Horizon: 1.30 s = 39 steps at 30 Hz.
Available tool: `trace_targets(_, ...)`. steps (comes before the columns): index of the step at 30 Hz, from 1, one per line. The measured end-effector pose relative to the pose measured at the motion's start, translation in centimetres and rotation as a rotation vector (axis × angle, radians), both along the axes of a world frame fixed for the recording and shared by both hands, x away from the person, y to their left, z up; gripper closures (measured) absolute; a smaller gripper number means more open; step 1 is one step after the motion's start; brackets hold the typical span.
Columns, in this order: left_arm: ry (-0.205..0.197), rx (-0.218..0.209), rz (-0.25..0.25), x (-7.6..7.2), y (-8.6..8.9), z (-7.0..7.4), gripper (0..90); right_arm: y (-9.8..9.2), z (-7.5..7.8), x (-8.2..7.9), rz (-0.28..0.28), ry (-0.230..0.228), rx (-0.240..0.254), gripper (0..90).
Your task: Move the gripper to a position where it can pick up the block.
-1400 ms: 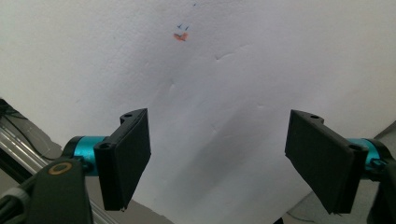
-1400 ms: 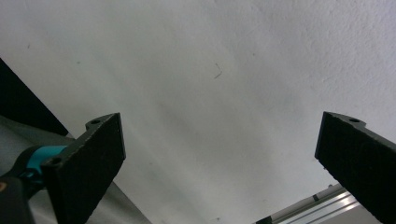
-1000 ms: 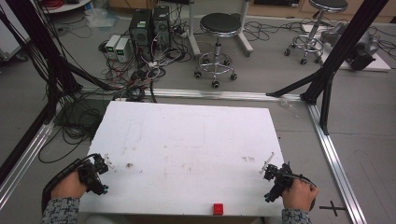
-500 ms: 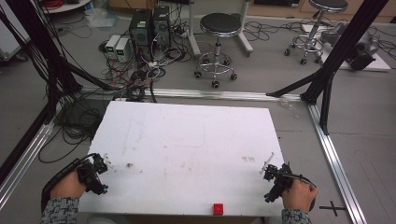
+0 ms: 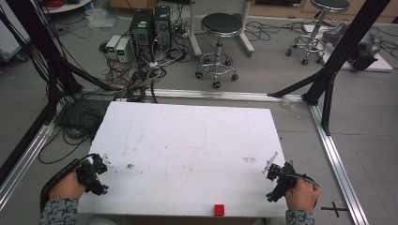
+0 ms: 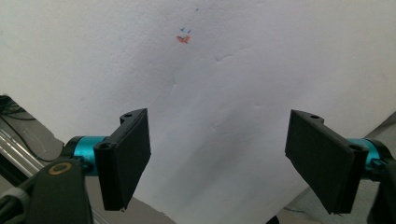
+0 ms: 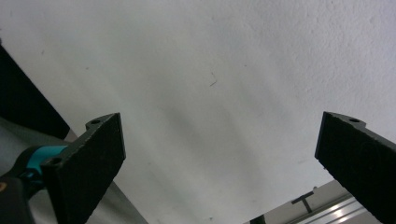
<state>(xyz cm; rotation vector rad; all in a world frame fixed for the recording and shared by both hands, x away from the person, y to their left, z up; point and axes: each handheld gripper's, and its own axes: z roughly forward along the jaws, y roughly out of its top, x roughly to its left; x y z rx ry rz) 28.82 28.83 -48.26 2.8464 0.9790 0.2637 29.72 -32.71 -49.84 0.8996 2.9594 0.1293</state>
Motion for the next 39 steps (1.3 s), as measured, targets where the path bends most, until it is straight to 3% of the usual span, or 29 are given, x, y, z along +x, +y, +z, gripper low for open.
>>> trace_targets(12,-0.010,0.002,-0.017,0.0,0.0,0.7,22.6,-0.3,2.3,1.2,0.126,-0.012,0.009,0.8)
trace_targets(18,-0.018,-0.007,-0.014,-0.1,0.0,0.9,22.6,1.4,3.8,1.1,0.212,-0.035,0.001,0.8)
trace_targets(25,-0.034,-0.034,0.004,-0.2,-0.1,1.0,22.4,3.3,5.4,0.8,0.257,-0.034,-0.001,0.8)
trace_targets(27,-0.021,-0.016,-0.015,-0.1,0.0,1.2,22.4,4.0,5.9,0.8,0.278,-0.036,0.006,0.8)
trace_targets(29,-0.031,-0.036,0.002,-0.2,-0.1,1.1,22.4,4.6,6.3,0.6,0.296,-0.039,0.006,0.8)
trace_targets(39,-0.029,-0.022,-0.018,-0.2,-0.1,1.4,22.4,8.3,7.4,-0.4,0.381,-0.039,-0.003,0.8)
